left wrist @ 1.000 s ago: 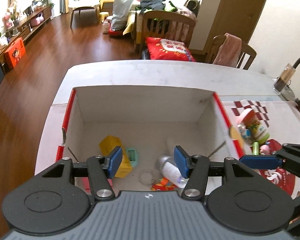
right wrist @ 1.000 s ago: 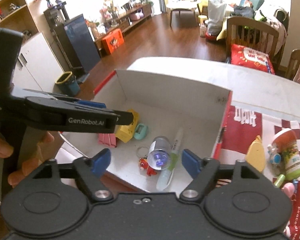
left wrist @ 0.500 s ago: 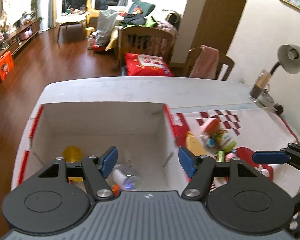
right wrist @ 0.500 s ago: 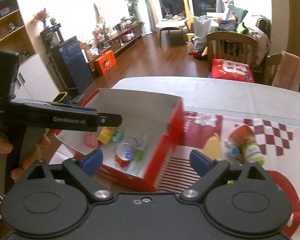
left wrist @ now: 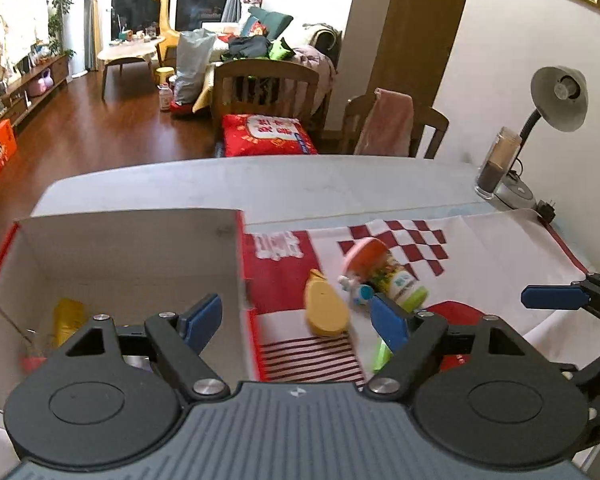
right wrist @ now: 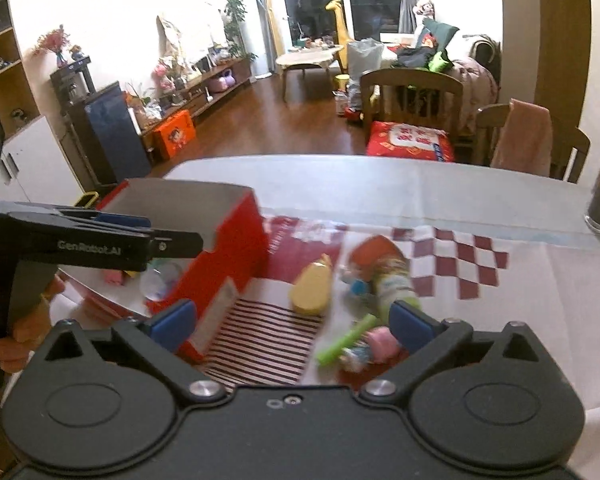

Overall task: Organize rigid objects
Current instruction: 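Withdraw both grippers from the box back toward the item pile, then grasp the yellow pear-shaped toy with the left gripper while the right gripper grasps the pink pig figurine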

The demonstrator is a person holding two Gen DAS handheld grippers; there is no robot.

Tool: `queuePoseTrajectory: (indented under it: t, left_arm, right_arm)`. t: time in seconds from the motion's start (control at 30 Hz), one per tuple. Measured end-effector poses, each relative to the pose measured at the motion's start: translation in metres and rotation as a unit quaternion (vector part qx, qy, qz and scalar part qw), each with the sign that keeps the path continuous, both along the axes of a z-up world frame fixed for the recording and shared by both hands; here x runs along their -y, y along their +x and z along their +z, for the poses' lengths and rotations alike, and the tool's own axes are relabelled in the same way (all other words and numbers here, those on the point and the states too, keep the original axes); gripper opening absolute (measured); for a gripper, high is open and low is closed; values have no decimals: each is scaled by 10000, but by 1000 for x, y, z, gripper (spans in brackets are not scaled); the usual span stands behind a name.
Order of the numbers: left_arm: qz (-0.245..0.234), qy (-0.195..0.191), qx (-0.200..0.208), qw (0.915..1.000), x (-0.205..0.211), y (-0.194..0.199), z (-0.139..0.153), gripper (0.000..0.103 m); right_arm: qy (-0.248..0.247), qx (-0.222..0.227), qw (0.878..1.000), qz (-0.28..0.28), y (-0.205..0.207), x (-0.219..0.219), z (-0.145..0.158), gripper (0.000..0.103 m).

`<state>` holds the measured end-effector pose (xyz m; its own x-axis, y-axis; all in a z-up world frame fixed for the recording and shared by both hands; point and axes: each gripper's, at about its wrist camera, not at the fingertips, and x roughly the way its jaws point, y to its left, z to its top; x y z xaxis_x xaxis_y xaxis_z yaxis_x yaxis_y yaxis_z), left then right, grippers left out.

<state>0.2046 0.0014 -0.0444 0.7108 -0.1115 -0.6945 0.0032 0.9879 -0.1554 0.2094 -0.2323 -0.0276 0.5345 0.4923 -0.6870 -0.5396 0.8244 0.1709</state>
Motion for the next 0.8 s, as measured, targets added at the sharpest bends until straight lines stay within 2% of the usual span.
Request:
queuePoseTrajectory:
  t: [0.23, 0.47, 0.8]
  left_arm:
    - [34, 1, -57, 10000, 40, 19, -18, 81]
    - [116, 231, -170, 9995, 66, 42, -44, 81]
    - [384, 233, -544, 9975, 68, 75, -83, 81]
  right_arm:
    - [-206, -125, 9997, 94, 7, 24, -27, 103]
    - [-222, -323, 9991, 166, 22, 37, -52, 103]
    - [-669, -33, 9941, 855, 36, 23, -85, 102]
